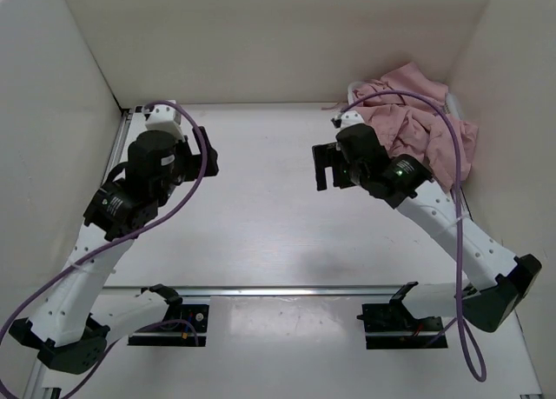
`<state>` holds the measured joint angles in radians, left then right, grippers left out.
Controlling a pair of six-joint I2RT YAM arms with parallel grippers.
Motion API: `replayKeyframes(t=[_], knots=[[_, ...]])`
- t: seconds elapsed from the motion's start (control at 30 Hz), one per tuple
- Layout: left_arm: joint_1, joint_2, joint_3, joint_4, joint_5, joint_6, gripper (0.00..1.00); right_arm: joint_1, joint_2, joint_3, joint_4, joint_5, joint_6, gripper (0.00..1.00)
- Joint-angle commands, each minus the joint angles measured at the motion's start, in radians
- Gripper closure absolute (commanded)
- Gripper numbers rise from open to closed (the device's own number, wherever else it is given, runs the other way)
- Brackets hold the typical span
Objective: Fold and stack the trousers
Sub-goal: Grab the trousers from the pile
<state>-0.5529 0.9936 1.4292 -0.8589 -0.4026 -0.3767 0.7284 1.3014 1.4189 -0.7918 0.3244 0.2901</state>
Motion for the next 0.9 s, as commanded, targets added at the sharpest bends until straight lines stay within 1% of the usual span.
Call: replayKeyframes(t=[0.0,0.03,0.17,0.33,0.37,0.43,0.5,0.53,0.57,0.6,0.63,0.67,0.7,0.73,0.77,0.83,0.87], knots=[[-0.004,0.005,-0.006,0.001,0.08,-0.008,0.0,-0.011,-0.068,-0.005,-0.03,0.08,0.04,0.0],[-0.004,0.005,0.003,-0.009,0.081,-0.008,0.0,-0.011,-0.092,-0.017,-0.03,0.122,0.05,0.0],[-0.004,-0.006,0.004,-0.009,0.081,-0.018,0.0,-0.011,-0.158,-0.057,-0.052,0.163,0.069,0.0],[-0.004,-0.033,-0.044,-0.019,0.081,-0.018,0.0,-0.011,-0.283,-0.113,-0.102,0.27,0.124,0.0],[-0.004,-0.042,-0.044,-0.029,0.081,-0.027,0.0,-0.011,-0.3,-0.136,-0.124,0.33,0.135,0.0],[-0.004,-0.042,-0.059,-0.029,0.081,-0.027,0.0,-0.011,-0.347,-0.162,-0.124,0.382,0.144,0.0],[-0.004,-0.042,-0.09,-0.038,0.091,-0.036,0.0,-0.011,-0.382,-0.205,-0.124,0.512,0.159,0.0],[-0.004,-0.042,-0.104,-0.038,0.1,-0.036,0.0,-0.011,-0.383,-0.206,-0.124,0.56,0.237,0.0],[-0.004,-0.042,-0.104,-0.038,0.1,-0.047,0.0,-0.05,-0.383,-0.206,-0.124,0.561,0.254,0.0],[-0.004,-0.042,-0.116,-0.038,0.1,-0.047,0.0,-0.082,-0.352,-0.193,-0.08,0.504,0.213,0.0],[-0.004,-0.042,-0.116,-0.038,0.1,-0.056,0.0,-0.122,-0.315,-0.166,-0.08,0.446,0.172,0.0],[-0.004,-0.042,-0.125,-0.038,0.11,-0.065,0.0,-0.223,-0.273,-0.135,-0.08,0.297,0.172,0.0],[-0.004,-0.03,-0.125,-0.038,0.11,-0.065,0.0,-0.275,-0.183,-0.111,-0.063,0.209,0.147,0.0],[-0.004,-0.021,-0.125,-0.038,0.12,-0.065,0.0,-0.323,-0.142,-0.08,-0.031,0.147,0.135,0.0],[-0.004,-0.021,-0.134,-0.048,0.12,-0.065,0.0,-0.402,-0.078,-0.08,-0.005,0.115,0.135,0.0],[-0.004,-0.012,-0.135,-0.058,0.12,-0.074,0.0,-0.484,-0.016,-0.071,0.098,-0.025,0.124,0.0],[-0.004,-0.012,-0.135,-0.058,0.12,-0.074,0.0,-0.57,0.057,-0.06,0.126,-0.095,0.133,0.0]])
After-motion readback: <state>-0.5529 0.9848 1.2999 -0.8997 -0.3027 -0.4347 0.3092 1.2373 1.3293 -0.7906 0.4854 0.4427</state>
